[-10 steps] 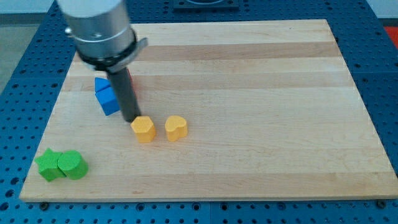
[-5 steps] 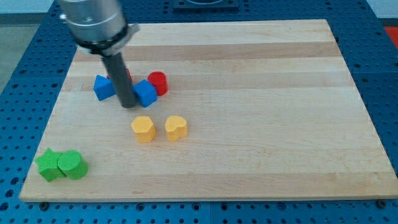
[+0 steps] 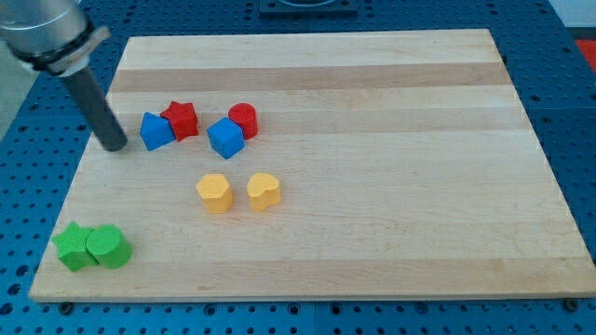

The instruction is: Move the blue and the red blocks slightly to the right

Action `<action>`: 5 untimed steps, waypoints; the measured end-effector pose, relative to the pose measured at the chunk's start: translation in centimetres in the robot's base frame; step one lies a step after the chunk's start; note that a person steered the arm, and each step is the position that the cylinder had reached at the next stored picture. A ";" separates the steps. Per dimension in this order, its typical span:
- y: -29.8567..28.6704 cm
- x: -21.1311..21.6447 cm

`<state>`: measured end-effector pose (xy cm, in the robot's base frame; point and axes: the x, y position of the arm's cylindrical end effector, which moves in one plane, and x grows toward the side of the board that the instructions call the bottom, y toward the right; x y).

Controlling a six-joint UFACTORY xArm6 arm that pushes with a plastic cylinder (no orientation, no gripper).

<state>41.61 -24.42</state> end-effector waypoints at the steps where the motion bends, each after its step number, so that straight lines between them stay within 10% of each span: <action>1: 4.4 -1.7; 5: 3.3 0.4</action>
<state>42.00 -21.08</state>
